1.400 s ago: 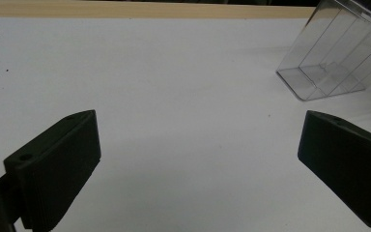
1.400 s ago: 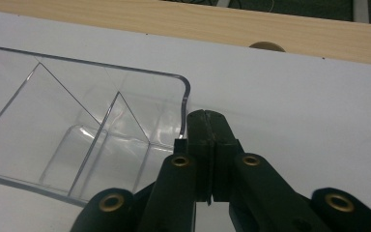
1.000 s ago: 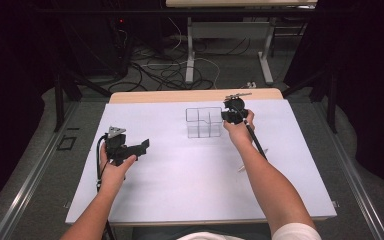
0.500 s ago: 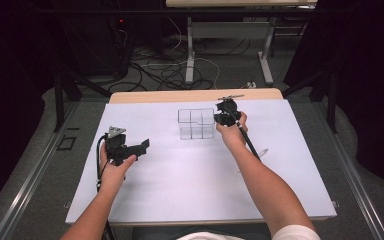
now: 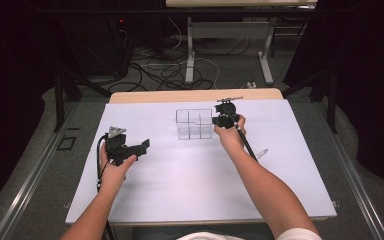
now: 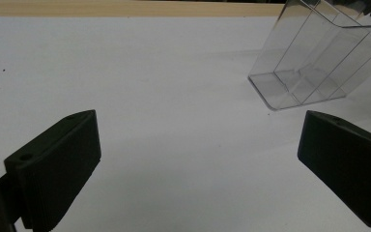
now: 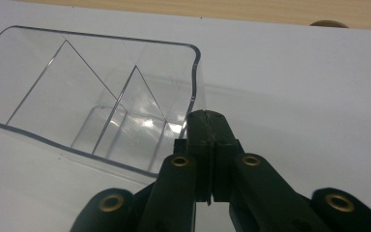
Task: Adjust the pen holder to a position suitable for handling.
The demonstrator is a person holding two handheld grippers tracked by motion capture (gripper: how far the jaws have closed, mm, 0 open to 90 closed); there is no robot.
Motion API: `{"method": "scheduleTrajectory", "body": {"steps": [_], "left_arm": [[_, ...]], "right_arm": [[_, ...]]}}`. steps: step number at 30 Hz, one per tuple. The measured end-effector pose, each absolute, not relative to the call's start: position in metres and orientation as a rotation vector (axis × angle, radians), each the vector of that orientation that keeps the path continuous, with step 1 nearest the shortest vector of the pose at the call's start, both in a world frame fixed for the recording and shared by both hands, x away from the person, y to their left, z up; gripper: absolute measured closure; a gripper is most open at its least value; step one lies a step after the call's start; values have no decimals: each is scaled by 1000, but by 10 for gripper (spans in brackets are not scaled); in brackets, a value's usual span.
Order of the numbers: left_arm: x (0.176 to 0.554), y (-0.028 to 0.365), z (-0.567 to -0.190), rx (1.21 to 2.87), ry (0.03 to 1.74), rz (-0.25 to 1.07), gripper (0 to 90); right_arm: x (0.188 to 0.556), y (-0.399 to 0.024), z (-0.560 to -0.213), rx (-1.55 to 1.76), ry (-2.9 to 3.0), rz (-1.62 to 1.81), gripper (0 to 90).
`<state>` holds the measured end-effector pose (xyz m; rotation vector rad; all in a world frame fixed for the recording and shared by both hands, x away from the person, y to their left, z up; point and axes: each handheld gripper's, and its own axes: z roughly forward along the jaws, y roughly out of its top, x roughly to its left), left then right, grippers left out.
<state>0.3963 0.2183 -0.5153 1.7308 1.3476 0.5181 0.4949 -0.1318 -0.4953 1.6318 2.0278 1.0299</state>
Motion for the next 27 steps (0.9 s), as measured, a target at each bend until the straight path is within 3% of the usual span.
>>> {"method": "scheduleTrajectory", "body": {"steps": [11, 27], "left_arm": [[396, 218, -515, 1738, 1345, 523, 15], [396, 217, -517, 1738, 1350, 520, 15]], "right_arm": [[485, -128, -496, 1619, 2083, 1040, 893], [458, -147, -479, 1435, 2057, 1171, 734]]}}
